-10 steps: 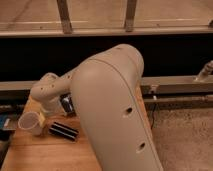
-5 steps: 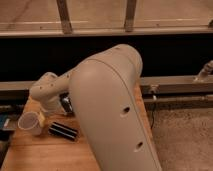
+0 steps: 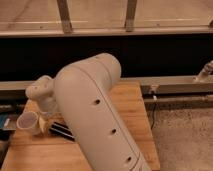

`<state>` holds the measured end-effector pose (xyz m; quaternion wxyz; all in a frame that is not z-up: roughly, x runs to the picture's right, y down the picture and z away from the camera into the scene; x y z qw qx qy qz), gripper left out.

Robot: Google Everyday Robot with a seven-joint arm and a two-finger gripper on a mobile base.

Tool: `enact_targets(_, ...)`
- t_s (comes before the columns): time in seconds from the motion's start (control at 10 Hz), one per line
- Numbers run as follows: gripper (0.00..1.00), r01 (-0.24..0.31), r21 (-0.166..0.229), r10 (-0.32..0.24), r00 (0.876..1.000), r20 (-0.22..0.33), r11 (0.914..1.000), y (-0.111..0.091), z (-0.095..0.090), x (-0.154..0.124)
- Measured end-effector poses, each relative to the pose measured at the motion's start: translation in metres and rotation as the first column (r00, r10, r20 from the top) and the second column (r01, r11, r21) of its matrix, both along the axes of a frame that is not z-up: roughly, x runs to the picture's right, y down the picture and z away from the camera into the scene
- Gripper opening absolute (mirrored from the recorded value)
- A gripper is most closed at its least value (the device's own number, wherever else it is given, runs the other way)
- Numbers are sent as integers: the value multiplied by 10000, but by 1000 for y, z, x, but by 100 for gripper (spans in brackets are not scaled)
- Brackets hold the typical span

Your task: Place the eraser in the ceramic cup

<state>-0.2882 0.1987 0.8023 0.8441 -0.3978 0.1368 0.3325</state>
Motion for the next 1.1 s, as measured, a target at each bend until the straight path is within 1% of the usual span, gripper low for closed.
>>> enact_targets(0.3,71,-9,-188,8,10000,-65,9998,10,-3,15)
enact_targets(0.5,71,-122,-289,120,9999,-51,9995,17,-1,17)
enact_targets(0.7,71,-230,-282,231,9997,49,9993,24,5,12)
enact_targets(0.9,71,-169,-201,172,9998,140,9997,27,7,2)
enact_targets(1.0,69,-56,-166,60,9997,218,9998,29,7,-4)
enact_targets(1.1,61,41,-127,-38,9996,267,9999,30,7,-6)
